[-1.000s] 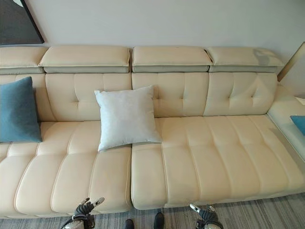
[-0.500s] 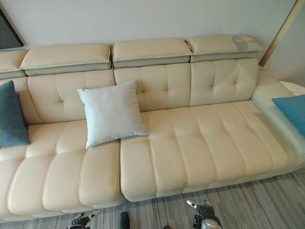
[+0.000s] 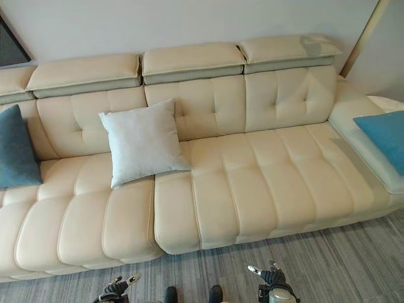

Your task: Pick up all the scattered cushions and arrange them neatly on the sofa.

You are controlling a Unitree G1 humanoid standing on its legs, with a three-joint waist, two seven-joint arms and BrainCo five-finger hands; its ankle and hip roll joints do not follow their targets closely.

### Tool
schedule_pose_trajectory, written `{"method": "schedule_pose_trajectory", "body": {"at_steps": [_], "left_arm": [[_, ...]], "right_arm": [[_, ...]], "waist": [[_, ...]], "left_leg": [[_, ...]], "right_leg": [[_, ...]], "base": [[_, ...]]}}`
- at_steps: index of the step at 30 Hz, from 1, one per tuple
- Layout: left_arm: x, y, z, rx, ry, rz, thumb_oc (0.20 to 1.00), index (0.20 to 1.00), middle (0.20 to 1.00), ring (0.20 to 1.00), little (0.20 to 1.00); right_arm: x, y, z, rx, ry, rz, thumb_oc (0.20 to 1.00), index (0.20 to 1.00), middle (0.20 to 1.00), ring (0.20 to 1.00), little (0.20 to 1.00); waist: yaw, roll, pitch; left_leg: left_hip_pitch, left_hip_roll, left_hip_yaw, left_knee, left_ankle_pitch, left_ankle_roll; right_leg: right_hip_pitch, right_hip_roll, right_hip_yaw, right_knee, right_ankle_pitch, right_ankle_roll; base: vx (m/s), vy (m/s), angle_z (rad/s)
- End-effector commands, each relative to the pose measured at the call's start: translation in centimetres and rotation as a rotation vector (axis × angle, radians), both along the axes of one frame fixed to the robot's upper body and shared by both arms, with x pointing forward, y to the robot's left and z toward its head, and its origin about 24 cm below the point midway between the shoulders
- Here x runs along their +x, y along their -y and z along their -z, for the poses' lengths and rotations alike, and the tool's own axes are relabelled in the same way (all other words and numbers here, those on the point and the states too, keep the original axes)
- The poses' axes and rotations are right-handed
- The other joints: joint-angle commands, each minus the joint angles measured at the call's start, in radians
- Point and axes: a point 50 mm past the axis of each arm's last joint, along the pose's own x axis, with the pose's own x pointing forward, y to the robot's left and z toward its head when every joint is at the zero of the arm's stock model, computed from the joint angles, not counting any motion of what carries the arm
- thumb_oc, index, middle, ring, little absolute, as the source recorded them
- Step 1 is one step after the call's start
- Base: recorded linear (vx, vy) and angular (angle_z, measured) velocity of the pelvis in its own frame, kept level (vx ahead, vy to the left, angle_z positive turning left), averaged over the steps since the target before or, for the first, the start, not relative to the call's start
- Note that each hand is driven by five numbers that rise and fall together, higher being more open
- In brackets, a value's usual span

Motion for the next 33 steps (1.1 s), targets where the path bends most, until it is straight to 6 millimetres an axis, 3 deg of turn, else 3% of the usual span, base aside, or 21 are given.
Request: {"method": "schedule_pose_trajectory", "body": {"at_steps": [1, 11, 15, 18, 19, 21, 25, 26, 27, 29, 33], "left_arm": [[0.0, -0.2, 0.0, 0.025, -0.008, 0.049, 1.0, 1.0, 1.0, 1.0, 1.0], [-0.2, 0.0, 0.4, 0.038, -0.053, 0.12, 1.0, 1.0, 1.0, 1.0, 1.0], [1.3, -0.6, -0.2, 0.147, -0.03, 0.268, 1.0, 1.0, 1.0, 1.0, 1.0], [2.8, -0.8, -1.0, 0.205, 0.016, 0.353, 1.0, 1.0, 1.0, 1.0, 1.0], [3.1, -0.9, -1.2, 0.221, 0.03, 0.365, 1.0, 1.0, 1.0, 1.0, 1.0], [3.8, -1.4, -1.7, 0.273, 0.044, 0.398, 1.0, 1.0, 1.0, 1.0, 1.0], [4.6, -1.5, -2.2, 0.322, 0.062, 0.464, 1.0, 1.0, 1.0, 1.0, 1.0], [4.7, -1.3, -2.1, 0.323, 0.06, 0.477, 1.0, 1.0, 1.0, 1.0, 1.0], [4.7, -1.3, -2.1, 0.323, 0.06, 0.477, 1.0, 1.0, 1.0, 1.0, 1.0], [5.1, -1.1, -2.4, 0.318, 0.077, 0.476, 1.0, 1.0, 1.0, 1.0, 1.0], [4.8, -0.2, -1.8, 0.265, 0.062, 0.455, 1.0, 1.0, 1.0, 1.0, 1.0]], "right_arm": [[1.6, -0.8, -0.4, 0.009, 0.046, -0.012, 1.0, 1.0, 1.0, 1.0, 1.0], [-0.1, -0.8, 0.6, 0.042, -0.019, 0.044, 1.0, 1.0, 1.0, 1.0, 1.0], [-0.3, -0.8, 0.8, 0.062, -0.019, 0.085, 1.0, 1.0, 1.0, 1.0, 1.0], [0.1, -0.5, 0.5, 0.06, 0.004, 0.093, 1.0, 1.0, 1.0, 1.0, 1.0], [0.4, -0.5, 0.3, 0.057, 0.015, 0.092, 1.0, 1.0, 1.0, 1.0, 1.0], [0.3, -0.2, 0.3, 0.04, 0.015, 0.095, 1.0, 1.0, 1.0, 1.0, 1.0], [0.4, 0.5, 0.0, 0.013, 0.016, 0.092, 1.0, 1.0, 1.0, 1.0, 1.0], [0.6, 0.5, -0.1, 0.007, 0.02, 0.086, 1.0, 1.0, 1.0, 1.0, 1.0], [0.6, 0.5, -0.1, 0.007, 0.02, 0.087, 1.0, 1.0, 1.0, 1.0, 1.0], [0.6, 0.7, -0.1, 0.0, 0.019, 0.084, 1.0, 1.0, 1.0, 1.0, 1.0], [-0.3, 0.7, 0.3, 0.016, -0.004, 0.106, 1.0, 1.0, 1.0, 1.0, 1.0]], "waist": [[0.007, -0.04, -0.037], [-0.016, -0.037, -0.046], [-0.04, -0.025, -0.03], [-0.056, -0.006, -0.009], [-0.06, -0.002, -0.002], [-0.045, 0.01, 0.005], [-0.054, 0.01, -0.004], [-0.05, 0.008, -0.008], [-0.048, 0.008, -0.007], [-0.051, 0.006, -0.003], [-0.068, 0.004, -0.007]], "left_leg": [[0.045, -0.059, -0.001, 0.006, -0.096, -0.006], [0.068, -0.07, 0.034, -0.012, -0.12, 0.017], [0.069, -0.071, 0.089, -0.012, -0.129, 0.032], [0.075, -0.063, 0.156, -0.012, -0.142, 0.044], [0.082, -0.06, 0.174, -0.012, -0.143, 0.043], [0.101, -0.044, 0.229, -0.012, -0.163, 0.032], [0.121, -0.033, 0.324, -0.012, -0.17, 0.015], [0.135, -0.031, 0.371, -0.012, -0.176, 0.01], [0.136, -0.03, 0.372, -0.012, -0.177, 0.01], [0.162, -0.02, 0.423, -0.012, -0.186, 0.003], [0.192, -0.004, 0.432, 0.037, -0.207, -0.012]], "right_leg": [[0.03, -0.013, 0.019, 0.001, -0.109, 0.09], [0.021, -0.026, 0.083, 0.001, -0.069, 0.118], [-0.025, -0.035, 0.125, 0.052, -0.06, 0.137], [-0.08, -0.053, 0.116, 0.154, -0.072, 0.153], [-0.09, -0.061, 0.099, 0.174, -0.07, 0.158], [-0.091, -0.125, -0.073, 0.206, -0.073, 0.169], [-0.094, -0.142, -0.189, 0.127, -0.019, 0.187], [-0.089, -0.151, -0.275, 0.089, 0.004, 0.197], [-0.087, -0.149, -0.275, 0.085, 0.007, 0.197], [-0.108, -0.16, -0.35, 0.078, 0.022, 0.207], [-0.086, -0.144, -0.317, 0.074, -0.01, 0.189]], "base": [[0.01, 0.068, 0.07], [-0.02, 0.116, -0.16], [-0.06, 0.119, -0.36], [-0.07, 0.103, -0.72], [0.0, 0.049, -0.8], [0.02, 0.005, -1.2], [0.06, -0.098, -1.22], [0.1, -0.143, -0.94], [0.11, -0.159, -0.82], [0.13, -0.185, -1.15], [0.25, -0.276, -0.52]]}}
